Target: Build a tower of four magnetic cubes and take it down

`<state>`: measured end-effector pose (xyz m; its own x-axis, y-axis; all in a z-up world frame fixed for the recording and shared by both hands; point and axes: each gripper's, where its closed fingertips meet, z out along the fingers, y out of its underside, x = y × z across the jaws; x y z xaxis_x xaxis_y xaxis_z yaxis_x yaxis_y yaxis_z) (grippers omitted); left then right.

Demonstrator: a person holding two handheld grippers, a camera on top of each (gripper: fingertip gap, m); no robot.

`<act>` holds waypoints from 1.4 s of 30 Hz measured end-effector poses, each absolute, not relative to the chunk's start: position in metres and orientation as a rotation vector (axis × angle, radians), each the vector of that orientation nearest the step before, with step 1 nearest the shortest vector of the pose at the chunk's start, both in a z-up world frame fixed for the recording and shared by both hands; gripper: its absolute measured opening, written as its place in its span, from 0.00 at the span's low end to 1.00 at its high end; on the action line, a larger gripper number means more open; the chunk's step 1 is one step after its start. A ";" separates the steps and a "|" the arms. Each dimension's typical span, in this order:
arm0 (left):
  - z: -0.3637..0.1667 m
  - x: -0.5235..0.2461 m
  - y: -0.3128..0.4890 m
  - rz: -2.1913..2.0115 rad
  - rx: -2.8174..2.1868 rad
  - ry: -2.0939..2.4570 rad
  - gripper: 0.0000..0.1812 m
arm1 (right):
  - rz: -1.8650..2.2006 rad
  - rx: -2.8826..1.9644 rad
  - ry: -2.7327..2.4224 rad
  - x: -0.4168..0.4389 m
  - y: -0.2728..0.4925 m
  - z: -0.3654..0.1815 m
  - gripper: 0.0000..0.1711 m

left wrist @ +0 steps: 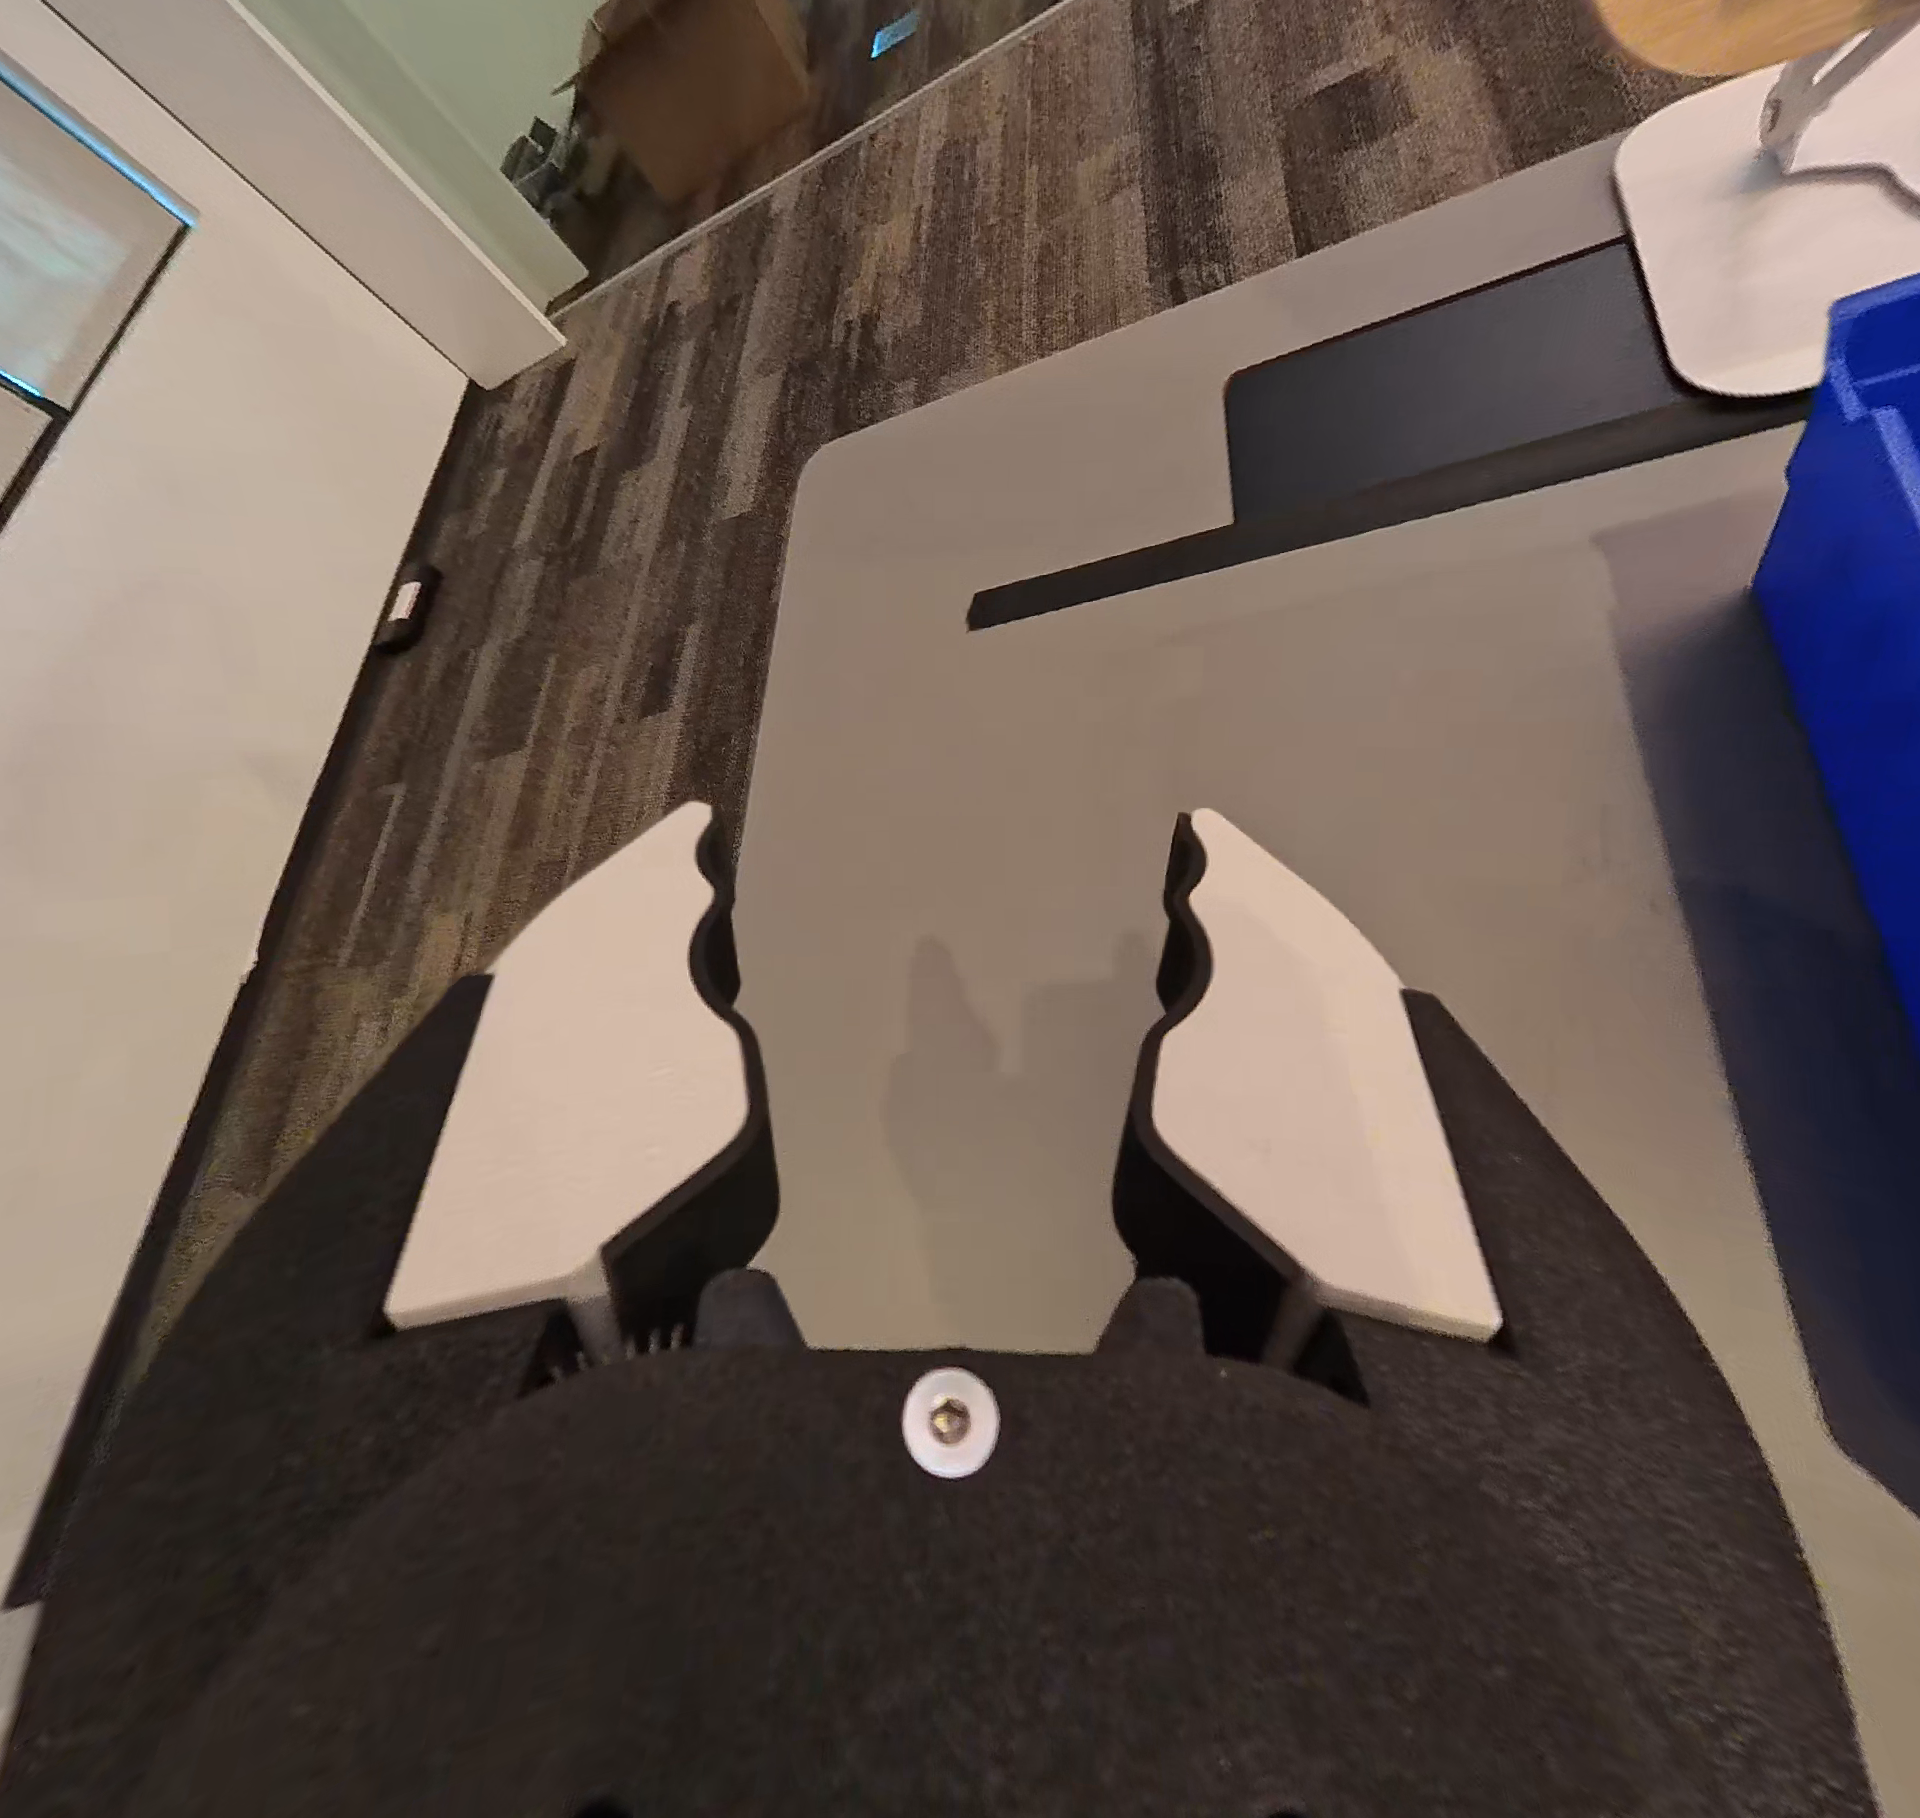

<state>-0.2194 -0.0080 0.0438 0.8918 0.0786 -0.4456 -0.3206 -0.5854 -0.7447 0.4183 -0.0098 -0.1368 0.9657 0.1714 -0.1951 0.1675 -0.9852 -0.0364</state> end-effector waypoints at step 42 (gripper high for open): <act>0.074 -0.381 -0.144 0.161 -2.032 -0.340 0.36 | 0.469 -2.863 -1.290 -0.166 0.023 -0.062 0.04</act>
